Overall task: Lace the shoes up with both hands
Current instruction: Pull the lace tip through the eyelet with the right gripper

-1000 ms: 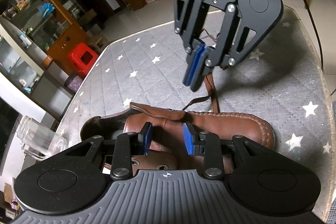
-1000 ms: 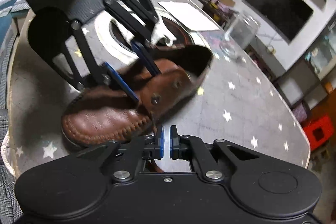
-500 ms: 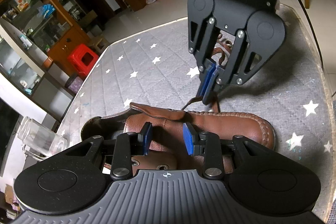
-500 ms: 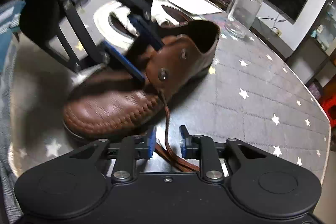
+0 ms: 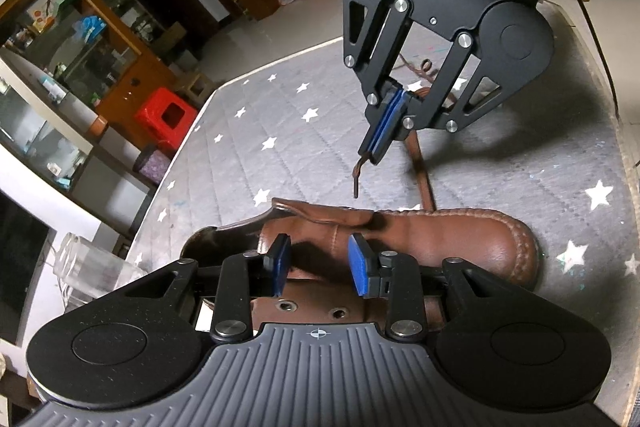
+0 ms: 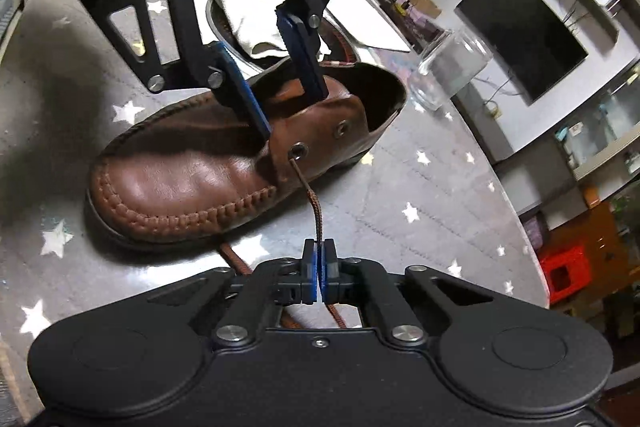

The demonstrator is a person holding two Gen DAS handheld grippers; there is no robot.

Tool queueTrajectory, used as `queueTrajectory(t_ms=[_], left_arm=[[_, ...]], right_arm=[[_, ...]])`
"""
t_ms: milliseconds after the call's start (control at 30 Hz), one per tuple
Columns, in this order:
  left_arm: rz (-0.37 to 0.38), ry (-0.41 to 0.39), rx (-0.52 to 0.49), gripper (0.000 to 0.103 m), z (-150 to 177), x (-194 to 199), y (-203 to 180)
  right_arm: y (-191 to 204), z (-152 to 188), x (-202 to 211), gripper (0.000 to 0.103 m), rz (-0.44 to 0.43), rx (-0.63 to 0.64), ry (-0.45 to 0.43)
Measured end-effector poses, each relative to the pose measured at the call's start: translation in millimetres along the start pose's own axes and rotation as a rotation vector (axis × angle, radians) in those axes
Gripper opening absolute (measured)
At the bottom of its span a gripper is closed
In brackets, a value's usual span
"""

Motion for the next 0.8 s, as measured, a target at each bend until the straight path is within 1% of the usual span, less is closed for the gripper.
queueTrajectory(t_ms=[233,400,533,800], left_arm=[[-0.005,0.009,-0.006,0.032,3,-2,-5],[-0.004,0.011,-0.003,0.032,1,-4,-8],[-0.006,0.006,-0.003,0.032,1,-2,-10],[-0.013,-0.002,-0.008,0.032,2,2,-11]], right_arm=[[-4,-2,-8,0.002,0.015,0.016,0.014],[-4,-3,-16,0.002,0.015,0.031,0.042],[-3,-5,-15,0.002,0.019,0.033,0.040],[-3,-8,-18,0.002,0.038,0.056,0.064]])
Point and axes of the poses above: each gripper's, at about its wrist camera, not at the fingertips, and x roughly against the way its jaws point, y to its left, z to its underside, the point moved 8 cm from there along -x, roughly the way its jaws point, and after that the axes turned 10 degrees about y, right-handed, at the moved point
